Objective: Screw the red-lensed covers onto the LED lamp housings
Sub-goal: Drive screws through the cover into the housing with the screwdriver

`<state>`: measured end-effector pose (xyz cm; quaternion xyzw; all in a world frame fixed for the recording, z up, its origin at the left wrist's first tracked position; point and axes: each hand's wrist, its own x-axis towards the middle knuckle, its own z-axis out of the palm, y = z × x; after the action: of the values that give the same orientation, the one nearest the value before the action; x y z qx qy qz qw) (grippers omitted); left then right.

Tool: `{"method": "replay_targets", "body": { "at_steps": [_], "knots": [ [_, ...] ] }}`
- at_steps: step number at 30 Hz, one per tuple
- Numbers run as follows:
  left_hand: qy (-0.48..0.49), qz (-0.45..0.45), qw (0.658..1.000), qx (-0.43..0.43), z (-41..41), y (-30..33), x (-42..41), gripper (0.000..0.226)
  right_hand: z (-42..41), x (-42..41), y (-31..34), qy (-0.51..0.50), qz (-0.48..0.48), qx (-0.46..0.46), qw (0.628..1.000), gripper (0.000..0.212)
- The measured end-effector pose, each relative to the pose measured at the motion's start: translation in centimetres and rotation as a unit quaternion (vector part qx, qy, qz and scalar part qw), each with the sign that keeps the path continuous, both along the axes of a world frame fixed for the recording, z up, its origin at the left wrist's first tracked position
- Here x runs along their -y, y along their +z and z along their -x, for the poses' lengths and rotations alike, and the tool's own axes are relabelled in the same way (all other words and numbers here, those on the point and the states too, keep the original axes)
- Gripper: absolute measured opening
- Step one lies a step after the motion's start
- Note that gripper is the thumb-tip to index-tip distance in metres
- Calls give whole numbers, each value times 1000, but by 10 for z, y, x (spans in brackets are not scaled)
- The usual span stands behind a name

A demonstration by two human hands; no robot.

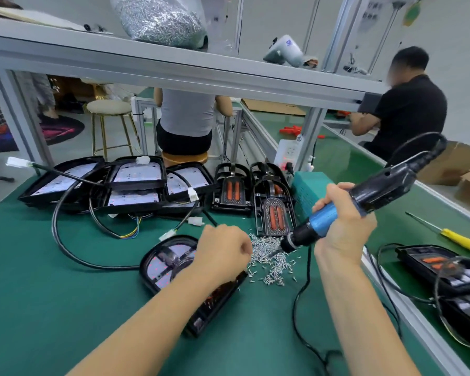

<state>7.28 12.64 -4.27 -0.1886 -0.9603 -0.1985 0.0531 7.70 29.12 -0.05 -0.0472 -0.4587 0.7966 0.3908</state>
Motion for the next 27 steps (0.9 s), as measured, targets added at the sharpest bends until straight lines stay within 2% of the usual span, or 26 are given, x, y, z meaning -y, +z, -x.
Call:
{"method": "replay_targets", "body": {
  "at_steps": [4, 9, 11, 14, 16, 27],
  "knots": [
    [-17, 110, 993, 51, 13, -17, -29, 17, -7, -10, -3, -3, -11, 6, 1000, 15],
    [-10, 184, 980, 72, 24, -23, -48, 11, -11, -16, -3, -2, -19, 1, 1000, 15],
    [-9, 195, 978, 75, 25, -25, -53, 11, -12, -17, -3, -2, -19, 1, 1000, 15],
    [1, 201, 978, 61, 25, -28, -57, 30, -12, -17, -4, 2, -11, 0, 1000, 15],
    [5, 209, 977, 43, 24, -30, -59, 34, -11, -16, -4, 4, -10, -4, 1000, 15],
    [34, 211, 977, 22, 18, -38, -57, 30, -11, -8, -4, 17, -7, -12, 1000, 15]
  ]
}}
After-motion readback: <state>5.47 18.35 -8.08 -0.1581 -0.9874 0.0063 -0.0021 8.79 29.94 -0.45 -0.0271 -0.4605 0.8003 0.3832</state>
